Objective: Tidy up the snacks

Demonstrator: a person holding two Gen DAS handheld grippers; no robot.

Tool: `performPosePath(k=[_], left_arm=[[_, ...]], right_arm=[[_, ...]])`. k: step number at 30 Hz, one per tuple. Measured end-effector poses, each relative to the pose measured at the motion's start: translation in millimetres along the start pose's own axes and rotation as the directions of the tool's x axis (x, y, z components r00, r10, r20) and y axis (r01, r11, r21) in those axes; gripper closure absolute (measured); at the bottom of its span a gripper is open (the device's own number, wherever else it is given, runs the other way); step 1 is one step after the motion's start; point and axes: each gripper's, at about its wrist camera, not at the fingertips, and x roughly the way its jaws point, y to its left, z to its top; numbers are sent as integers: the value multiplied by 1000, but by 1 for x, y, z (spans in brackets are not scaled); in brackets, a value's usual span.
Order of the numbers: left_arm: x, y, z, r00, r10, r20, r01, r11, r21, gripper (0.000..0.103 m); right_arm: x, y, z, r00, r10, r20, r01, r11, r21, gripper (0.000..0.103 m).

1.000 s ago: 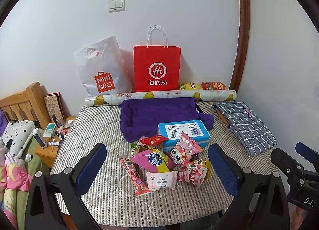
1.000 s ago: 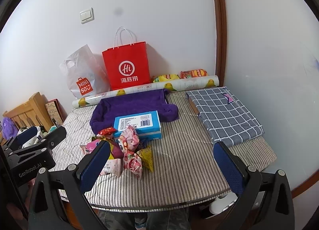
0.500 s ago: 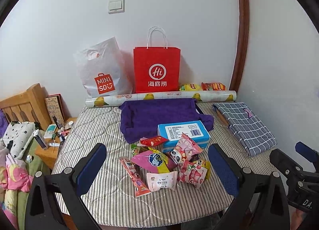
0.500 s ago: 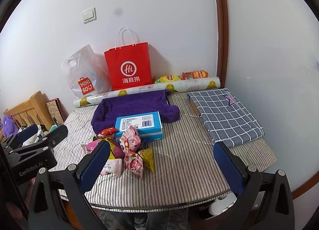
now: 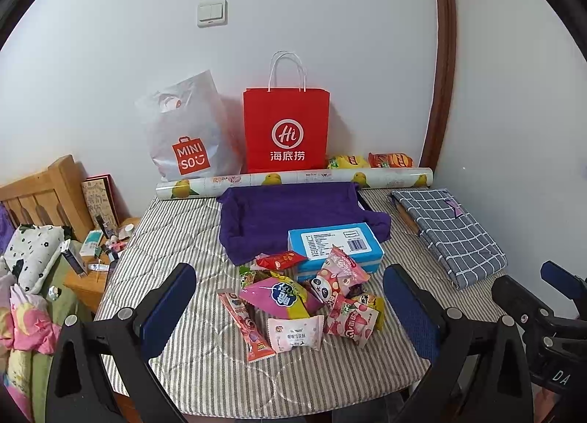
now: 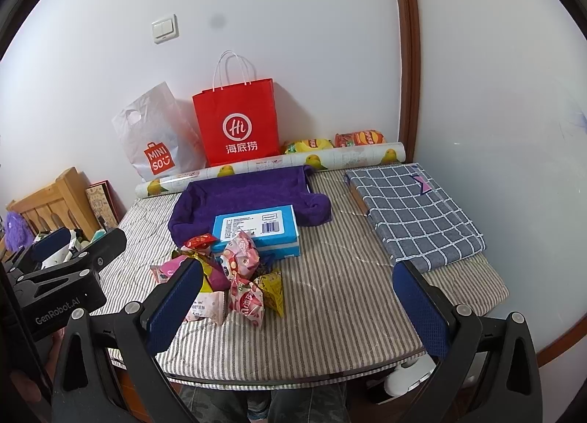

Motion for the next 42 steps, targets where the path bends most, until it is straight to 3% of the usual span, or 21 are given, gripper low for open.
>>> performPosePath(k=[18,26,32,37,42], left_arm=[[1,0,-1,1000,-11,2,11,1000,-1,0],[26,10,-6,999,-9,-34,8,1000,-15,0],[61,29,-17,995,15,-103,-19,999,-38,0],[94,54,-32,983,40,-178,-54,996,-73,0],[124,80,-47,969,52,-241,-83,990,-118,0]], right_arm=[[3,-1,-4,1000,29,12,-29,1000,5,1],[13,-2,-5,998,58,33,-58,998,-1,1],[49,1,-11,997,77,-23,-77,997,-2,1],[95,4,-25,989,100,-111,-101,995,-4,14],[143,7,-42,974,95,-203,-98,995,-3,36]])
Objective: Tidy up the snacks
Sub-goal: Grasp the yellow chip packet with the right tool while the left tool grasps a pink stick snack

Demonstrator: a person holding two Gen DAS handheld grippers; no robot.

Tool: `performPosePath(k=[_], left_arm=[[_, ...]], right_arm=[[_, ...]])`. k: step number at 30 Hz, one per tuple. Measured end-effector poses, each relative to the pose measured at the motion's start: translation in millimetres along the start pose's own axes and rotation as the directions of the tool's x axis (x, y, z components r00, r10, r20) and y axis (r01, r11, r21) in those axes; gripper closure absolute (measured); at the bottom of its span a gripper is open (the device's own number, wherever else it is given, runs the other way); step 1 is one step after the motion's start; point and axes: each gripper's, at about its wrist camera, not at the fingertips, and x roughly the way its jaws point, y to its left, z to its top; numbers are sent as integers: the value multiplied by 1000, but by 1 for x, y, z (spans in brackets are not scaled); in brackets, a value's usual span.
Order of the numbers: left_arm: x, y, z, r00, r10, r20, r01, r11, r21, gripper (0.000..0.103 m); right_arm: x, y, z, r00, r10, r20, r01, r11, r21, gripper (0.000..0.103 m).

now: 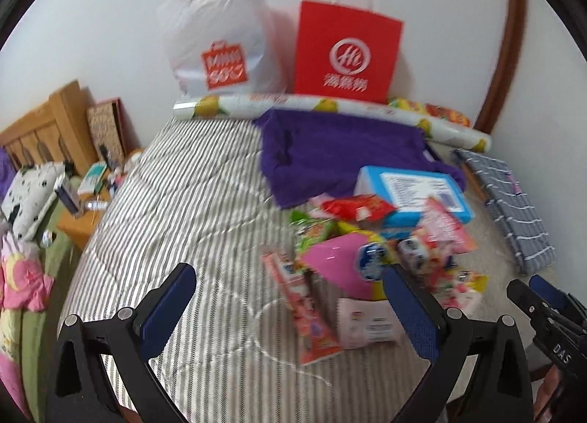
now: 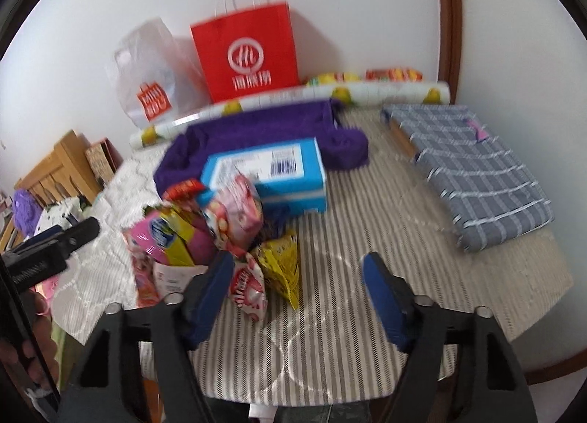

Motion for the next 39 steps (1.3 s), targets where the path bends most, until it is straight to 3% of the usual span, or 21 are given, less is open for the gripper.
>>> performPosePath(k=[7,9,11,19,23,28,31,39], left_arm=[[32,23,-3,998,7,-57,-9,999,-40,0],[38,26,-2,998,0,-66,-3,999,-43,0],[43,29,-2,997,-7,-74,4,999,-42,0],[55,38,-6,993,-42,-106,37,998,-56,0],[55,43,-7,992,-58,-109,52,997,-58,0],[59,43,-8,991,-65,-119,59,997,-49,0],[66,41,-9,988,-73,-136,67,997,-50,1],[76,21,-17,978,-101,-184,99,995,-22,4]], right_arm=[[47,8,-2,997,20,-69,-22,999,-26,48],[58,10,0,996,12,-92,-16,999,-38,63],[67,9,2,994,4,-112,-8,999,-34,68],[81,8,3,990,24,-137,-32,998,-57,65],[101,15,0,982,36,-184,-50,996,-74,53],[101,15,-3,984,48,-170,-65,993,-96,56],[93,12,-5,990,-19,-141,1,992,-128,56],[73,-22,-4,989,-93,-111,86,994,-69,56]])
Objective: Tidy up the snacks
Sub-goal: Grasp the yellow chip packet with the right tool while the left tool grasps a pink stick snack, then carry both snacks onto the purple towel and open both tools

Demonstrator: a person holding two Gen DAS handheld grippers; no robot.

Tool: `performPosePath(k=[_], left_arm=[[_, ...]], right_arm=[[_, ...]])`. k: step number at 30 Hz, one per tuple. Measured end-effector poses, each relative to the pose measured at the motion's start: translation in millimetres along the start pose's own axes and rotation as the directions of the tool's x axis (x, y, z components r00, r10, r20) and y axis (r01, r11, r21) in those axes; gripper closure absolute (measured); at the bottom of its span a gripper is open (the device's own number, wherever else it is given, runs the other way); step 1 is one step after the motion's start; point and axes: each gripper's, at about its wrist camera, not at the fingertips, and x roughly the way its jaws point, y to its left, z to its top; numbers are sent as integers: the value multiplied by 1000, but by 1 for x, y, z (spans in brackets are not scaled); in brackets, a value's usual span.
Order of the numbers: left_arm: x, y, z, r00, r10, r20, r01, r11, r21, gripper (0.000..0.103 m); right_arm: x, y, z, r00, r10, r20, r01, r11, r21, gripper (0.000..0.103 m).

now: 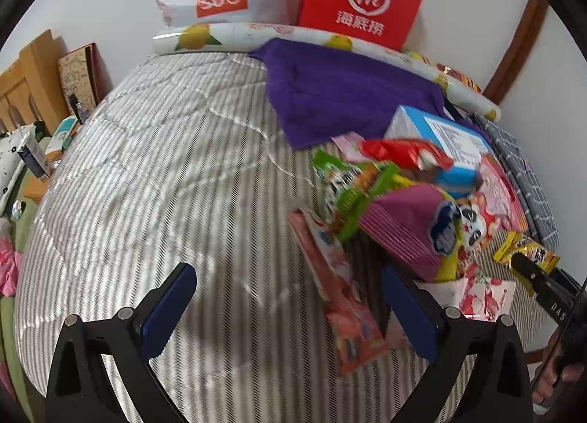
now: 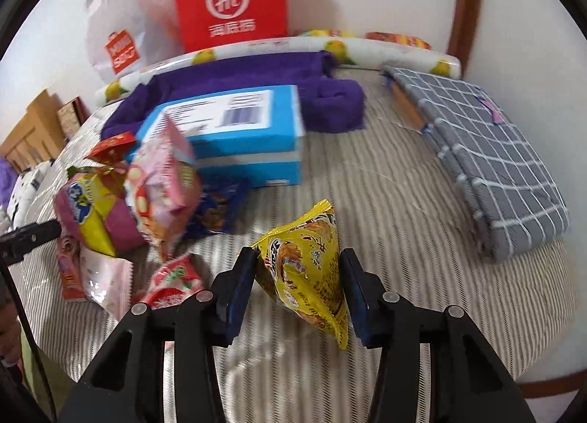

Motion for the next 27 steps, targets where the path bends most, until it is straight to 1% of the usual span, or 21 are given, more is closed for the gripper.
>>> performPosePath(k=[4,6,8,9,10,11,12,13,17,23,27], left_arm=[[6,-10,-9,1000,2,-31,-1,1000,9,14],[10,-13,-13,999,-4,-51,5,1000,9,25],[10,-16,-15,999,22,-37,-21,1000,20,37],[9,-17,-16,999,24,-30,-23,1000,21,40],[8,-18,-16,999,26,-27,-25,999,20,49],[7,-16,-16,999,19,-27,-19,1000,16,64],[6,-15,-15,1000,-1,-30,1,1000,6,70],[5,-13,-14,999,-12,-34,12,1000,-2,73],[-4,-7,-10,1000,7,-11,-7,1000,-2,81],[-19,10,-2,1000,9,5,-9,999,-44,82],[-29,20,7,1000,-5,28,7,998,-58,82]], right_arm=[[1,-8,-2,1000,-3,-7,4,1000,26,56],[3,-10,-4,1000,-4,-12,4,1000,31,56],[5,-10,-6,1000,2,-17,-1,999,35,56],[5,-10,-7,1000,4,-20,-3,999,35,56],[5,-10,-8,1000,5,-21,-5,999,34,56],[4,-9,-9,1000,7,-20,-6,999,32,56],[3,-9,-9,1000,8,-17,-8,1000,30,56],[1,-10,-10,1000,11,-13,-10,1000,29,56],[-9,-9,-10,1000,9,1,-9,1000,26,56],[-22,-11,0,1000,-7,19,6,999,36,56],[-32,-12,10,999,-20,35,18,998,52,56]])
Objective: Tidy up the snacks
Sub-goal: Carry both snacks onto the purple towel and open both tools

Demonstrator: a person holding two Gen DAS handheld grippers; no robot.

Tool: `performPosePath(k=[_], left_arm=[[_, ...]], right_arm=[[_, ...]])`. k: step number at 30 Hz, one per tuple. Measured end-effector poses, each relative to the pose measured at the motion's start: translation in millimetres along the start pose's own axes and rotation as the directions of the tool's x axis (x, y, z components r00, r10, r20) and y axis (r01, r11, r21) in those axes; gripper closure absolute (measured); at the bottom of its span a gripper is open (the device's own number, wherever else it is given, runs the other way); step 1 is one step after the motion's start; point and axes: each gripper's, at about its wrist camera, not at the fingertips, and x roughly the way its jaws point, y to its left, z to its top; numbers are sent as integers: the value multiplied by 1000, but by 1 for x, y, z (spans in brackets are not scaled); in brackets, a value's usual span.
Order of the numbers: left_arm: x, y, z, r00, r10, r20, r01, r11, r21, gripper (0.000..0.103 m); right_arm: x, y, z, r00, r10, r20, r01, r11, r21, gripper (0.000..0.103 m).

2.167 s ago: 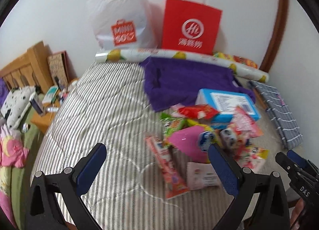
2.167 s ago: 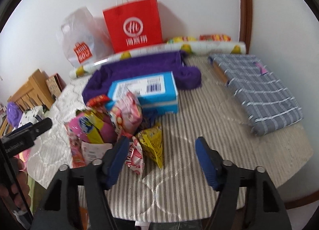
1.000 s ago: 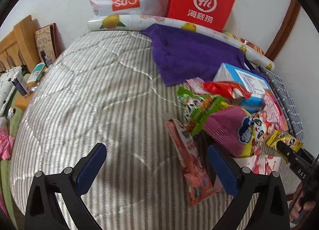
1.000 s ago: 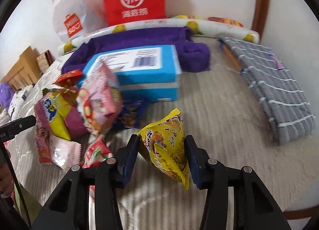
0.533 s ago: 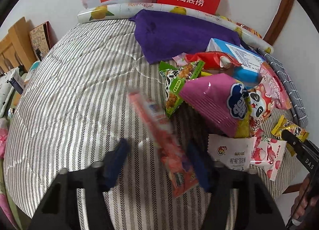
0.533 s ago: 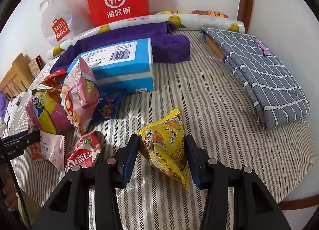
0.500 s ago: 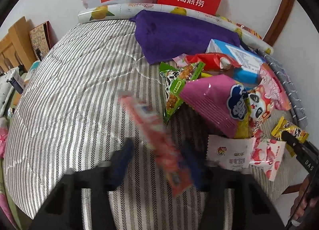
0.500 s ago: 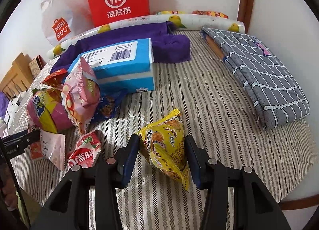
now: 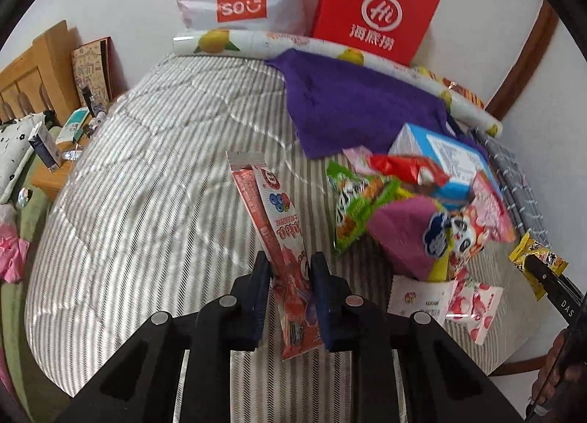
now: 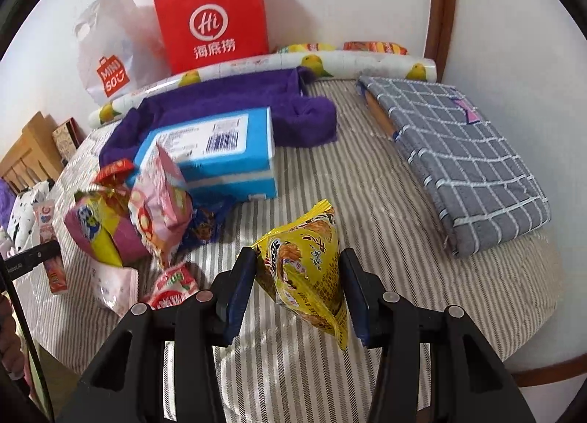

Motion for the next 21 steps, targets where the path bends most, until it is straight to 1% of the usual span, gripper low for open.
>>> performPosePath(k=[5,11,17,21], left_arm=[[-12,3,16,999,-18,32,18,1000,12,82],[-19,-2,43,997,-45,58,43,998,35,82],[-24,-27,76,992,-83,93,74,992,99,82],[-23,-47,99,987,-119,107,103,984,143,82]], right_arm=[[-10,2,16,1000,-12,28,12,1000,10,56],[-12,12,37,999,3,45,-4,1000,17,56],[-15,27,68,996,29,81,-29,1000,-2,56],[-15,39,89,992,60,108,-58,998,-17,56]])
